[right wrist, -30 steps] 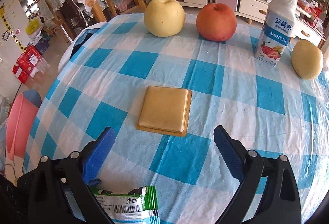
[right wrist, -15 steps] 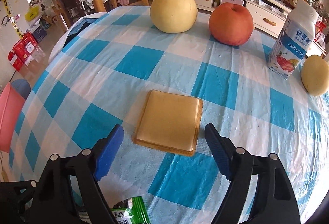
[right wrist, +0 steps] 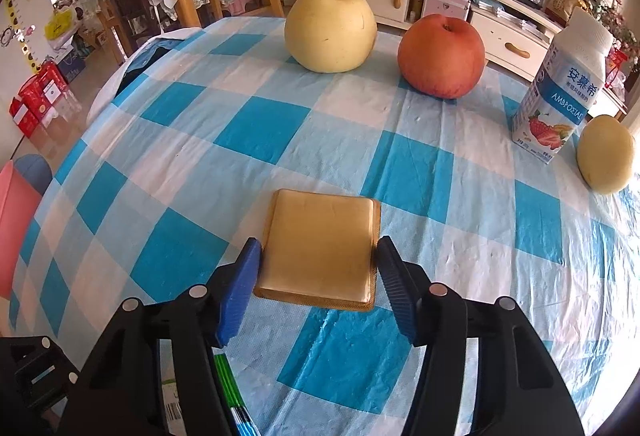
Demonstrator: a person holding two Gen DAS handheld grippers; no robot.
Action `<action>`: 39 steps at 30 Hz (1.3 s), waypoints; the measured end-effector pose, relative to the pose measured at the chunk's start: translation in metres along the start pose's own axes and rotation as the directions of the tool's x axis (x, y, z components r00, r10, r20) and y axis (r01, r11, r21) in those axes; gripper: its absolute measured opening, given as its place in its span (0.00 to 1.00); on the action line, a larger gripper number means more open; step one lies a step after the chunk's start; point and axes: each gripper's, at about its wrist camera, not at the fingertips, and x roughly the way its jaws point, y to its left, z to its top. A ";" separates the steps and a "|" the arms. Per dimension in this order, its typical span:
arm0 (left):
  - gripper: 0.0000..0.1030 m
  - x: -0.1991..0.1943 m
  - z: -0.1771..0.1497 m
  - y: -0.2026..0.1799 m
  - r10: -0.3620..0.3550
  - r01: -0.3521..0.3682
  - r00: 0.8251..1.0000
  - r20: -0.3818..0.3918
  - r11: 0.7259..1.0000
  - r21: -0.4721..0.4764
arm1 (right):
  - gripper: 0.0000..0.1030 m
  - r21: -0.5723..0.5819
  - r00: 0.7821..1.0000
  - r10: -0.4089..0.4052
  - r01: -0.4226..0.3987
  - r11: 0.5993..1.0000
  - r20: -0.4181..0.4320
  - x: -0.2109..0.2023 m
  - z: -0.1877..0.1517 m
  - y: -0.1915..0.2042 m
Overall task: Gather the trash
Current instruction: 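Close the left tool on the wipes pack while the right tool grasps the yellow square, then lift and carry the wipes pack and yellow square over the pink bucket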
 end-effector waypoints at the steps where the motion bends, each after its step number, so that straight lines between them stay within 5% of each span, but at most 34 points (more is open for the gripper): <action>1: 0.44 -0.001 0.000 0.002 0.001 -0.001 1.000 0.002 1.000 -0.008 | 0.58 -0.003 1.000 0.000 0.000 1.000 0.005 -0.002 0.000 0.001; 20: 0.36 -0.023 -0.004 0.042 0.097 -0.083 0.993 0.071 0.981 -0.178 | 0.58 -0.044 0.997 0.018 -0.015 0.999 0.076 -0.054 -0.005 0.019; 24: 0.23 -0.030 -0.005 0.047 0.102 -0.082 0.990 0.095 0.976 -0.200 | 0.58 -0.050 0.994 0.042 -0.037 0.998 0.102 -0.071 -0.008 0.028; 28: 0.22 -0.032 -0.007 0.048 0.108 -0.088 0.990 0.090 0.975 -0.203 | 0.58 -0.056 0.992 0.051 -0.045 0.997 0.112 -0.082 -0.013 0.037; 30: 0.29 -0.032 -0.009 0.049 0.108 -0.090 0.990 0.087 0.976 -0.196 | 0.58 -0.057 0.993 0.051 -0.045 0.997 0.111 -0.083 -0.017 0.040; 33: 0.56 -0.027 -0.013 0.049 0.122 -0.112 0.991 0.045 0.975 -0.191 | 0.58 -0.062 0.993 0.046 -0.040 0.997 0.108 -0.084 -0.020 0.043; 39: 0.75 -0.010 -0.014 0.040 0.125 -0.126 0.992 -0.014 0.982 -0.138 | 0.58 -0.062 0.993 0.048 -0.041 0.997 0.111 -0.084 -0.022 0.045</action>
